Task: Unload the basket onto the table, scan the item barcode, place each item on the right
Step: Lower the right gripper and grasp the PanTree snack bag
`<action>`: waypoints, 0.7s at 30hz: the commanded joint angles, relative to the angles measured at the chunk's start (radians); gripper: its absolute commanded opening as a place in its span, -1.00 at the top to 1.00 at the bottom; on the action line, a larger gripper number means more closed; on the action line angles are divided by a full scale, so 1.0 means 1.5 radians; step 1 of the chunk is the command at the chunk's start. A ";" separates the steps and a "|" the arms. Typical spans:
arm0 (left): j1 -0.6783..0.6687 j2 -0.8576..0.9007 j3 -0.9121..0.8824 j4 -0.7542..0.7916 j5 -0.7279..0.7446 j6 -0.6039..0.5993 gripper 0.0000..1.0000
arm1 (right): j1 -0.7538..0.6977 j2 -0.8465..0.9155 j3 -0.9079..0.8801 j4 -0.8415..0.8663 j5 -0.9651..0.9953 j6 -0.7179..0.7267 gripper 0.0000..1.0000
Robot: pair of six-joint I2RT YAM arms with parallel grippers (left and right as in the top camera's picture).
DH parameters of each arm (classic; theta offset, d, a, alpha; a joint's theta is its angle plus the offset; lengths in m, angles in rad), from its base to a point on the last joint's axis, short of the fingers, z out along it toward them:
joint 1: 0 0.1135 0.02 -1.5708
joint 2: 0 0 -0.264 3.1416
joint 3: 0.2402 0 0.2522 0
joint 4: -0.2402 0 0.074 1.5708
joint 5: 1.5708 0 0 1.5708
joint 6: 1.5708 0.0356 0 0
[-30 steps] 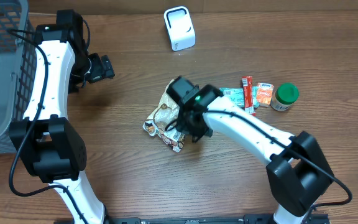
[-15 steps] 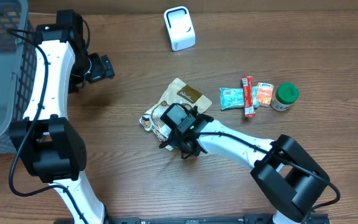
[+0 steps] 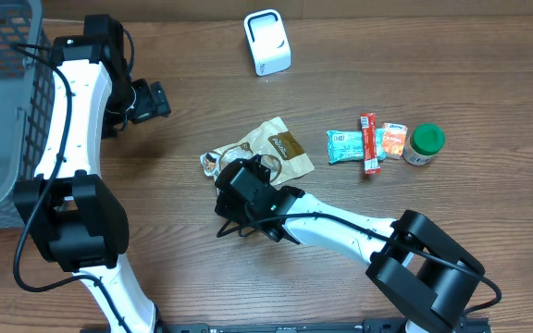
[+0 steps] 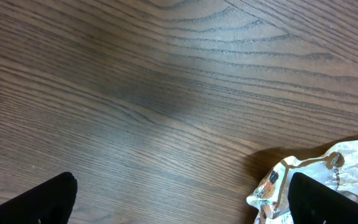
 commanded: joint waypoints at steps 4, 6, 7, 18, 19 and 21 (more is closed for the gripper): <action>0.001 0.002 -0.003 0.000 -0.004 0.015 -1.00 | -0.012 -0.019 0.001 -0.021 -0.047 -0.069 0.93; 0.001 0.002 -0.003 0.000 -0.004 0.015 -0.99 | -0.021 -0.029 0.001 -0.049 -0.037 -0.068 0.93; 0.001 0.002 -0.003 0.000 -0.004 0.015 -1.00 | -0.025 -0.030 0.001 -0.061 -0.027 -0.068 0.93; 0.001 0.002 -0.003 0.000 -0.004 0.015 -0.99 | -0.010 0.001 -0.001 -0.119 0.092 0.026 0.93; 0.001 0.002 -0.003 0.000 -0.004 0.015 -1.00 | -0.009 0.005 -0.001 -0.112 0.091 0.026 0.93; 0.001 0.002 -0.003 0.000 -0.004 0.015 -1.00 | -0.005 0.014 -0.001 -0.090 0.091 0.025 0.93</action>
